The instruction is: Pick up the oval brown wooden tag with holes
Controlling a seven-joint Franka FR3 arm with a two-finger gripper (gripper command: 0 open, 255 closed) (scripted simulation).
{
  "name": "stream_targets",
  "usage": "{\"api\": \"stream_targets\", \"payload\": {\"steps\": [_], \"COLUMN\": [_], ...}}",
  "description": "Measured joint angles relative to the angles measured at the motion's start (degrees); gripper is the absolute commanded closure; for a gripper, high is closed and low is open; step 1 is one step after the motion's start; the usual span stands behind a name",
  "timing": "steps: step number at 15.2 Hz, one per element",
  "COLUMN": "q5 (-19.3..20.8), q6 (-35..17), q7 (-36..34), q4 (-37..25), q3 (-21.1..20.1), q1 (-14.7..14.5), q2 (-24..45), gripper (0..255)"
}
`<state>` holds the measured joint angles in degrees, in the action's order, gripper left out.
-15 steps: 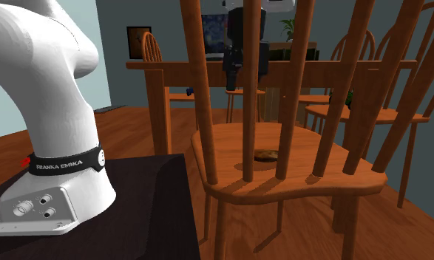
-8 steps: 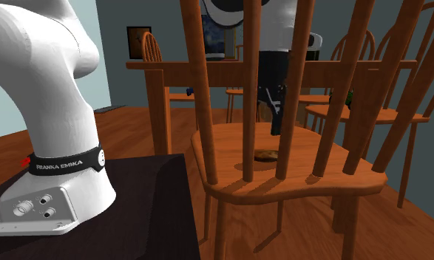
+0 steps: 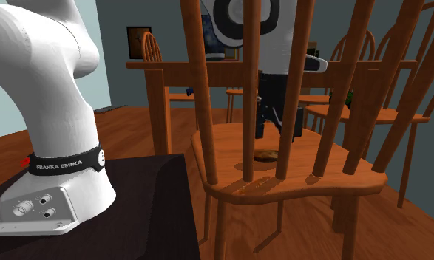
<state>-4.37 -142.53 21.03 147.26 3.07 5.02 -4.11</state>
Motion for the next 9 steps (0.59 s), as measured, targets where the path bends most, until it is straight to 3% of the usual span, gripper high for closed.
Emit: {"api": "stream_targets", "payload": {"steps": [2,3,9], "q5": [-0.4,-0.4,-0.4], "q6": [-2.3,-2.6,-2.6], "q7": [0.5,0.5,0.5], "q4": [0.3,0.4,0.4], "q3": [0.1,0.1,0.2], "q1": [0.0,0.1,0.1], "q2": [1.9,1.9,2.4], "gripper": [0,255,255]}}
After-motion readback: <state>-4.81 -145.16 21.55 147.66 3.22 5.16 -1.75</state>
